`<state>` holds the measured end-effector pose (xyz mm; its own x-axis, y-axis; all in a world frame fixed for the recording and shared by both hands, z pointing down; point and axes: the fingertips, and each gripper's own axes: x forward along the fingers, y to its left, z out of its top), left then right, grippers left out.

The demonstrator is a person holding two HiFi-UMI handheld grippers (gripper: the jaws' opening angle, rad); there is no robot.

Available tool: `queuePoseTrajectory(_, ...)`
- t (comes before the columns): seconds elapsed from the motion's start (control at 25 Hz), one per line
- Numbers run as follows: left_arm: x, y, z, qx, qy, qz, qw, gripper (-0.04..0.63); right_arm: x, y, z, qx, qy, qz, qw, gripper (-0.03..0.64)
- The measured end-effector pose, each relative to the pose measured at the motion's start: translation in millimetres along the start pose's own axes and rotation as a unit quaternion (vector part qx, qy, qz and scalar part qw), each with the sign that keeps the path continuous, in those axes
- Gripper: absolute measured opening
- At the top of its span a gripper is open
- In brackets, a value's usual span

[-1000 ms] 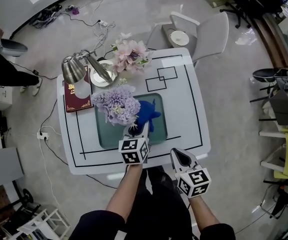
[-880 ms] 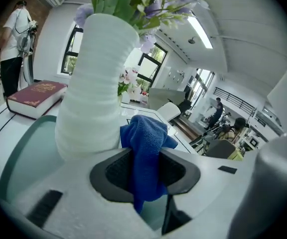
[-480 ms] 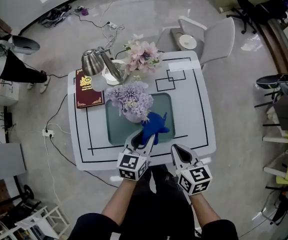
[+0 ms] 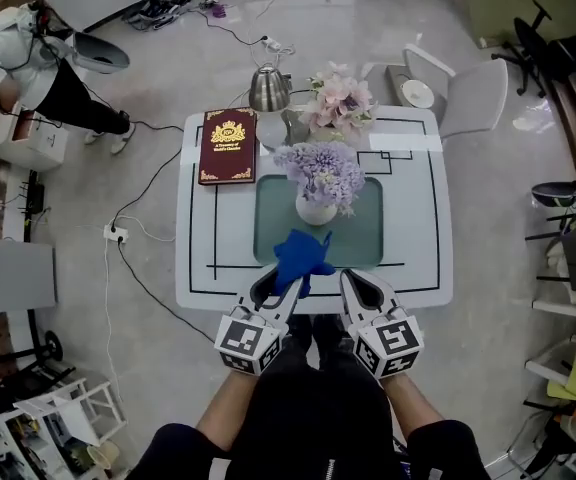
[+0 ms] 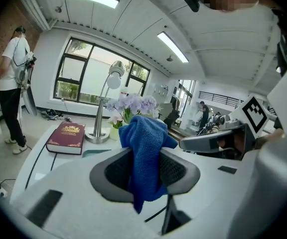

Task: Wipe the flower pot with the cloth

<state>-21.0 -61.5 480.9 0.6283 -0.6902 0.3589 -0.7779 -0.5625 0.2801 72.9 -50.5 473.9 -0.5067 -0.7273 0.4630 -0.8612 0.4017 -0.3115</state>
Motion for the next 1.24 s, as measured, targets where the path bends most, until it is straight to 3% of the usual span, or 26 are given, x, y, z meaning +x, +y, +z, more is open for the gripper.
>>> queuePoseTrajectory(0.48,-54,21,-20,-0.007,0.005,0.027,0.9996,0.137,6,54,-3,-0.041,0.011,0.037,0.998,0.008)
queuePoseTrajectory(1.24,-44,27,-19,-0.011,0.005,0.018,0.9998,0.137,10,52,0,-0.039,0.011,0.028,0.999,0.008)
